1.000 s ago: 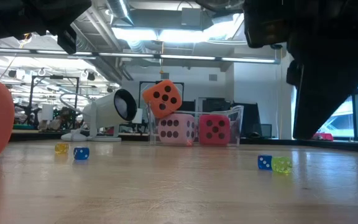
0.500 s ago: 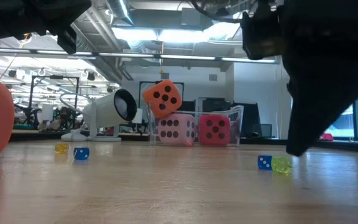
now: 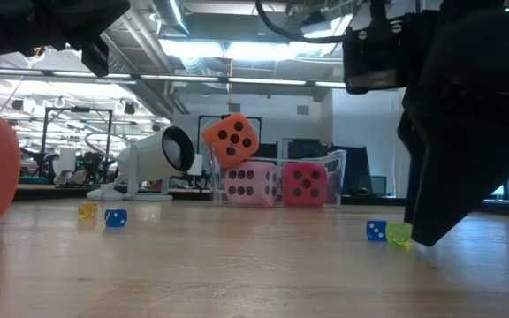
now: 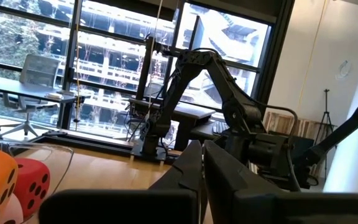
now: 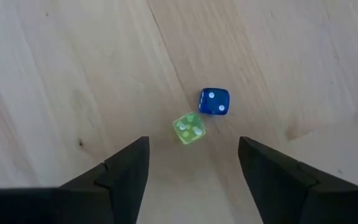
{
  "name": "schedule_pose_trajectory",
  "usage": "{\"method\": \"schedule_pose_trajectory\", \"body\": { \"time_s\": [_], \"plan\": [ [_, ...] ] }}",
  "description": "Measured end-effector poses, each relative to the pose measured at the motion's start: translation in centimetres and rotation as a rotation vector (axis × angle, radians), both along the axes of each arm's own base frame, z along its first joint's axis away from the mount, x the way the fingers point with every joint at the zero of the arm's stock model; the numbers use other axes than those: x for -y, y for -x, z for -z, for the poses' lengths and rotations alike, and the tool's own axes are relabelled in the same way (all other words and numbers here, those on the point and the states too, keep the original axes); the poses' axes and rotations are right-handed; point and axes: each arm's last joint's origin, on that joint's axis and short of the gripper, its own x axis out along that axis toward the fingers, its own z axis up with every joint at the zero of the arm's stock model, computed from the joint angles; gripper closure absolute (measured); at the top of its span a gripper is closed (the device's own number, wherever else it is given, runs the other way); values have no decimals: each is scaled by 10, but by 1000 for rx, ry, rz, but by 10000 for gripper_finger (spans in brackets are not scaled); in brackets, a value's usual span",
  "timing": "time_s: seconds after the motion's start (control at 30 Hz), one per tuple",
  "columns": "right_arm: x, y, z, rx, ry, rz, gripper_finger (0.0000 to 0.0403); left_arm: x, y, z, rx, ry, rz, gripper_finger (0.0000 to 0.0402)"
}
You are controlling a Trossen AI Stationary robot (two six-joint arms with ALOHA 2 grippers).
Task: Pick & Place Dice
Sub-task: Put the small green die into the transparent bin
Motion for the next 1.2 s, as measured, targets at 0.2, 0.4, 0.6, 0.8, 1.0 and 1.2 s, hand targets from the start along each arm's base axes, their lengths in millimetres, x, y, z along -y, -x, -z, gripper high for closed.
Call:
{"method": "schedule_pose_trajectory", "body": {
  "time_s": [0.2,0.4,0.6,0.8,1.0,1.2],
  "plan": [
    [4,-3,0,-3,5,-5,160,0,0,0,0,0,0,393],
    [12,-8,0,-16,-7,0,160,0,0,0,0,0,0,389],
    [13,-12,2,-18,-39,-12,160,0,0,0,0,0,0,392],
    [11,-15,4,-12,-92,-49,160,0,0,0,0,0,0,392],
    [10,-17,7,-19,-97,-49,183,0,0,0,0,0,0,390],
    [10,-18,8,-12,-102,-50,239,0,0,0,0,0,0,393]
  ]
}}
